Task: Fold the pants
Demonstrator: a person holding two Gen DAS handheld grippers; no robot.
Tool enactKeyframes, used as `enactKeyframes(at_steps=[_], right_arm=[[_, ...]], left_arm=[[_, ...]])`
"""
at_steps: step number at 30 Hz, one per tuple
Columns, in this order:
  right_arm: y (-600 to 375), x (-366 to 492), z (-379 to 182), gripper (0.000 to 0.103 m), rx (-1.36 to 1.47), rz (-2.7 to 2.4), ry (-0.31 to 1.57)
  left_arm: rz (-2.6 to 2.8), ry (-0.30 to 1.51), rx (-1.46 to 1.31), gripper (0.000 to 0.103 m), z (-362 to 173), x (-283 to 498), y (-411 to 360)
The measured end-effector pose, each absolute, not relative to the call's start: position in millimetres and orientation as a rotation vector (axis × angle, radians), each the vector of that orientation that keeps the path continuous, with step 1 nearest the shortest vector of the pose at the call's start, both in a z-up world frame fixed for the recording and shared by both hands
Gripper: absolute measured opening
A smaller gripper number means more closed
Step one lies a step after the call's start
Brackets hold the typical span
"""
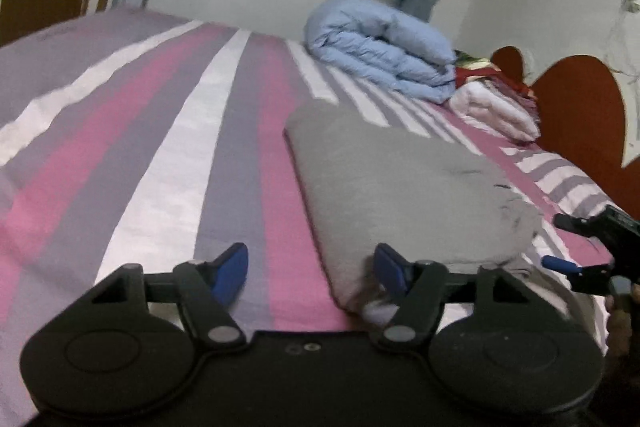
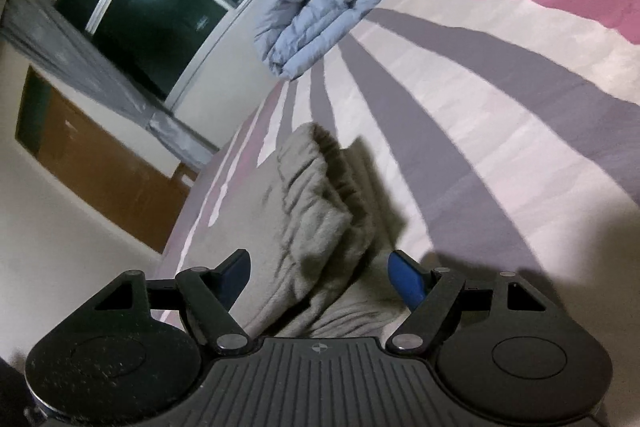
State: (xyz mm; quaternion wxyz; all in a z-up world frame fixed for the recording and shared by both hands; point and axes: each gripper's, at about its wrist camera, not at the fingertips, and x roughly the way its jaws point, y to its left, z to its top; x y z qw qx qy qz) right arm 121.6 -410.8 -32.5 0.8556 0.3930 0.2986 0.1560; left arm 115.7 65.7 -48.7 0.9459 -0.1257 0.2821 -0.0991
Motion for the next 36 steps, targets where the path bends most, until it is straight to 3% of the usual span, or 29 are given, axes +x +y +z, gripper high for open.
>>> enactKeyframes(at_steps=[15,18,36], right_arm=[[-395,101,-34,0.076,0.804,0.31,0.604],[-393,103,-38,0.076,0.802,0.302,0.616],[-387,131,-42,0.076,0.857,0.333,0.596]], left_arm=[[-0.118,0.603,-0.11,0.059,-63,111,29],[-0.044,0.585,-0.135,0.068,-68,118,36],[-0.026,0.592,-0.167,0.075,-69,119,45]])
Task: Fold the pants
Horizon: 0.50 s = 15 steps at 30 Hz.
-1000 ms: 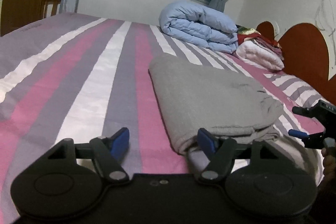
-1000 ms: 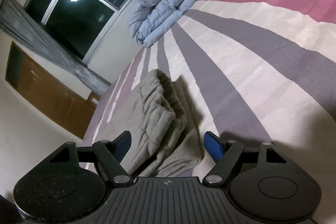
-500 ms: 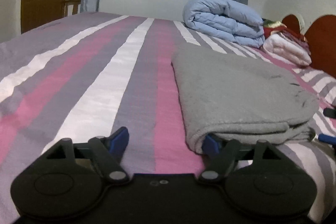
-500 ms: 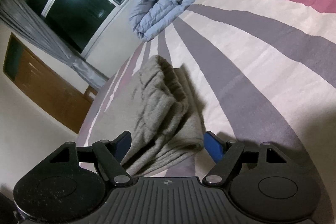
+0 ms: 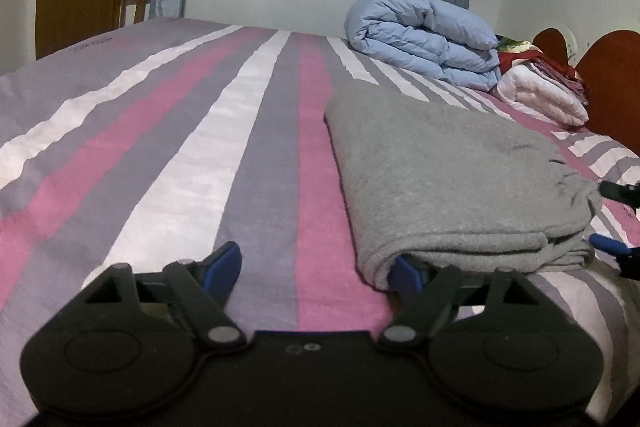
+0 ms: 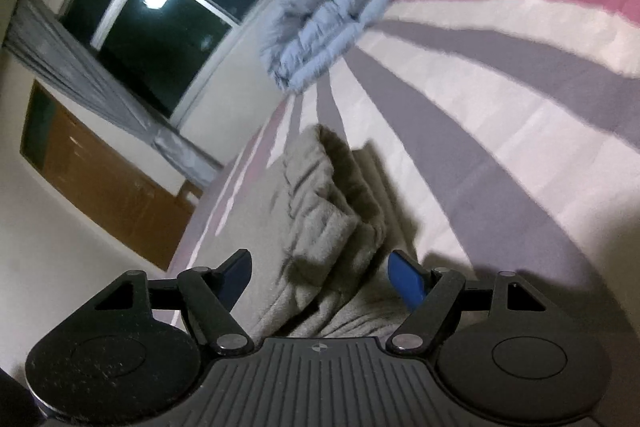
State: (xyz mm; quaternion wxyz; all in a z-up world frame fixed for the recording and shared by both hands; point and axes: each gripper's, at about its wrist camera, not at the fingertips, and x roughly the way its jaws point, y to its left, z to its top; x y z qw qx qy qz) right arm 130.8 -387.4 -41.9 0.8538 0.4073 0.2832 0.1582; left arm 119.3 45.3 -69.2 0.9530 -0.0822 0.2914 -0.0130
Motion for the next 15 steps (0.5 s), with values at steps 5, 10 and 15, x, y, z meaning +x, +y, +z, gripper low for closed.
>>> enactKeyframes(at_steps=[5,10,15], right_arm=[[-382,157,-45,0.037,0.838,0.342,0.683],[-376,150,-52,0.037,0.794,0.307,0.705],[-386,144,-47,0.043,0.844,0.347,0.681]], left_arm=[[-0.01,0.583,-0.148,0.077,-69,119,44],[-0.001,0.592,-0.13,0.079,-70,119,41],[-0.003,0.604,-0.122,0.079,-67,117,43]])
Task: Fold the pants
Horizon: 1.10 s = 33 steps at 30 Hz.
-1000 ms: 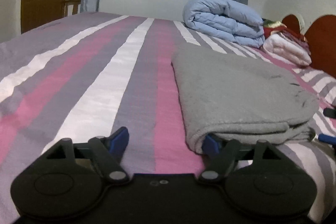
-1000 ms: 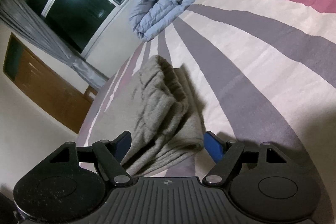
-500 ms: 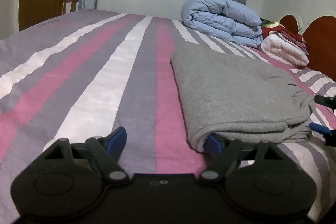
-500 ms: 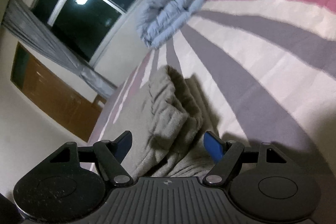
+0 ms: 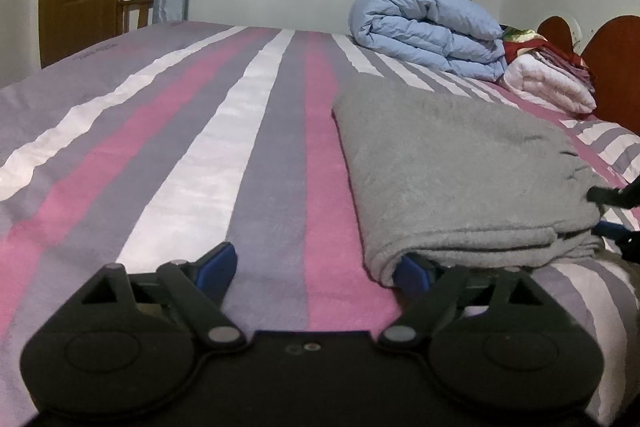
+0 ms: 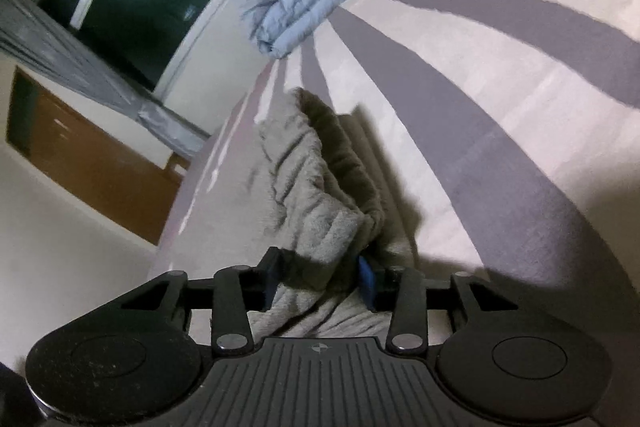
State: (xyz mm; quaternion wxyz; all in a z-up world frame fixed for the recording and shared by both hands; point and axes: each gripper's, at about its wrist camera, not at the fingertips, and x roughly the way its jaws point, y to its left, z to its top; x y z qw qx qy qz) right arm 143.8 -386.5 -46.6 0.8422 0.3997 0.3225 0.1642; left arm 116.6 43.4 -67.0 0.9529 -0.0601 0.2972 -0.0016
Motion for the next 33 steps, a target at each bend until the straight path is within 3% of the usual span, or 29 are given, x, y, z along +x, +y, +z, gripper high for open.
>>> enactKeyframes(at_steps=[9,18,20,24,33], right_arm=[[-416,122,-42,0.054,0.885,0.33,0.638],[-422,139,-29,0.064,0.845,0.369,0.626],[-422,148,-28,0.065,0.836,0.393,0.638],[-417,171,-30,0.065,0.786,0.403,0.681],[-423,223,-64,0.066,0.916,0.519,0.85]], left_arm=[[0.019,0.601,-0.13,0.075,-56,100,51],[-0.02,0.581,-0.328,0.08,-38,124,92],[-0.097,0.623,-0.395,0.077,-38,149,99],[-0.217,0.723,-0.503,0.055,-48,200,106],[-0.51,0.923,-0.754,0.055,-98,275,125]])
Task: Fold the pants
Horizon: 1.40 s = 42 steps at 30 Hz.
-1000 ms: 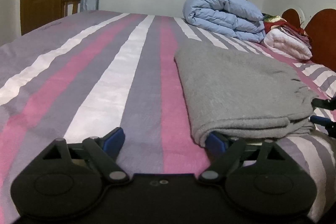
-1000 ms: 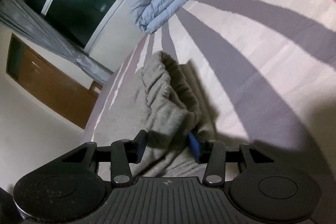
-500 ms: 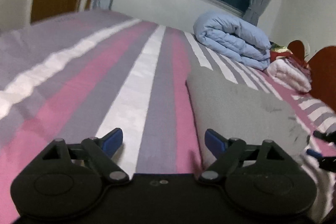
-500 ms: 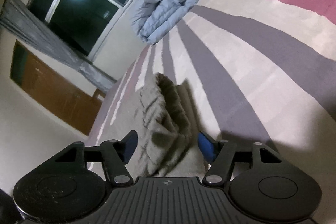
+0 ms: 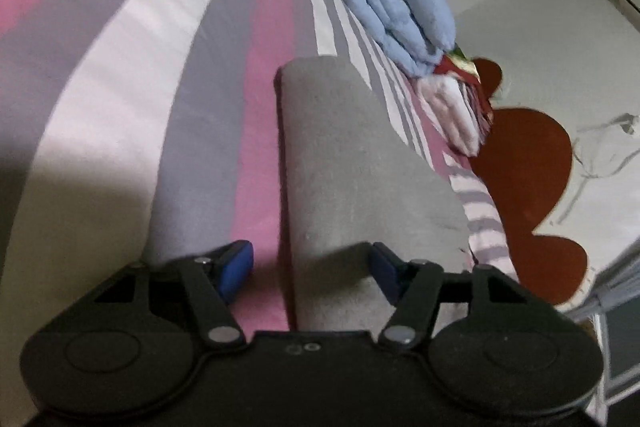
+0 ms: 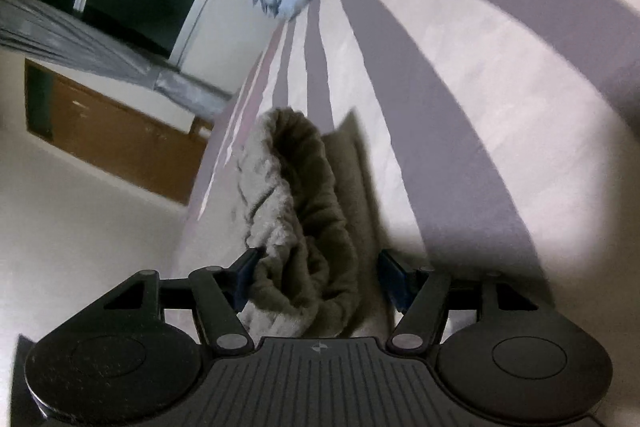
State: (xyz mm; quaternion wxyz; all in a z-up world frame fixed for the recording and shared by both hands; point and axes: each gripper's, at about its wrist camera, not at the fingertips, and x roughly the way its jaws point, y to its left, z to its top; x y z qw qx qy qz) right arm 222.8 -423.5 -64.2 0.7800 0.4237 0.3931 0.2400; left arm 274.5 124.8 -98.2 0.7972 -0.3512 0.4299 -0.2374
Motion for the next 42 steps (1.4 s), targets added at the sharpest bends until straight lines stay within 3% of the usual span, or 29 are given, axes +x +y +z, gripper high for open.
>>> enactKeyframes(at_steps=[12,13,15,17,18,21,22,28,35,40,41,42], right_arm=[[-434,257,-79,0.071,1.015,0.683,0.897],[-433,258,-78,0.071,0.993,0.687,0.899],[-427,264,-77,0.071,0.961,0.678,0.905],[-416,272,-72,0.071,0.924,0.674,0.916],[-407,276,-69,0.07,0.878,0.69,0.931],[-390,280,-57,0.049,0.768,0.711,0.945],[-392,280,-54,0.047,0.777,0.721,0.928],[-385,302,-23,0.046,0.737,0.78,0.847],[-347,398,5,0.046,0.714,0.827,0.8],[-323,474,-18,0.046,0.738,0.794,0.841],[-319,484,-31,0.047,0.74,0.781,0.872],[-316,492,-46,0.051,0.73,0.767,0.919]], left_arm=[[-0.698,0.899,-0.88,0.055,-125,319,111],[-0.694,0.901,-0.859,0.052,-125,319,109],[-0.667,0.913,-0.817,0.035,-123,320,105],[-0.638,0.907,-0.797,0.028,-120,321,102],[-0.636,0.889,-0.786,0.027,-119,319,101],[-0.643,0.832,-0.796,0.02,-114,312,103],[-0.653,0.812,-0.821,0.019,-113,312,106],[-0.688,0.724,-0.843,0.019,-82,335,113],[-0.638,0.65,-0.749,0.019,-33,421,141],[-0.525,0.713,-0.676,0.019,-40,484,150],[-0.502,0.754,-0.652,0.02,-48,491,148],[-0.462,0.807,-0.599,0.031,-59,497,144]])
